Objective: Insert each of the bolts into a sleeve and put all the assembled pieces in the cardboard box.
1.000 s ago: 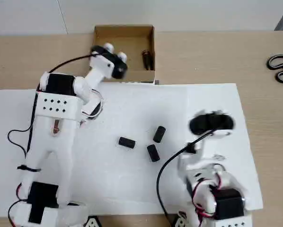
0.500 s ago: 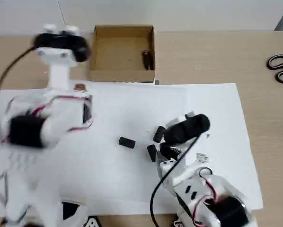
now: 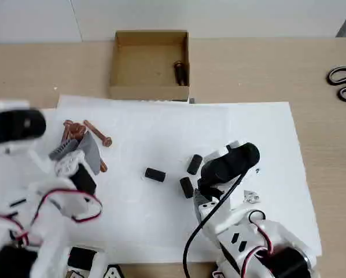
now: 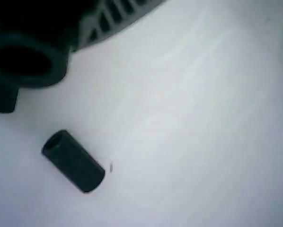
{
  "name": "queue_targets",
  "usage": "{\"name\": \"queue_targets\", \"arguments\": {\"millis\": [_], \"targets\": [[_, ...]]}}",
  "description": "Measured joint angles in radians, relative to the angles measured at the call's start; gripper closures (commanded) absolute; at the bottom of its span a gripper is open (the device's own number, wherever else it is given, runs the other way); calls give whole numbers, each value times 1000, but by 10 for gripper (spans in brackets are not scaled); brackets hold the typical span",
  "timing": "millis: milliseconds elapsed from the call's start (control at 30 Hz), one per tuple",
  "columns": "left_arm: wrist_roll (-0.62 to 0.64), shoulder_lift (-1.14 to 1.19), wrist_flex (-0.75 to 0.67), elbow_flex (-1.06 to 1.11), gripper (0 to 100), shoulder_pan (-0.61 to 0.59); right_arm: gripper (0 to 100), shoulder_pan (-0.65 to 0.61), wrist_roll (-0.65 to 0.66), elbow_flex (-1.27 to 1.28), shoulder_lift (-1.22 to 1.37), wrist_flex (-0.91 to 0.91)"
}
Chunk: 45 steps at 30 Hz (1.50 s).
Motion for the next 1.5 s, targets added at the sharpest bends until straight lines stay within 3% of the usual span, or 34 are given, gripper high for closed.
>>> {"name": "queue_targets", "arguments": {"millis": [233,367,600,867,1500], "targets": [[9,-381,-305,483,994,0,996,-3,11,127,11,-193],[60,-480,-354,611,994,0,996,-63,55,226,12,-315],[195,-505,-367,626,994,95,996,-198,72,364,12,-520],[221,-503,-370,687,994,218,996,-278,123,422,12,-651],[221,-508,-385,698,994,272,996,-310,129,422,14,-671]]}}
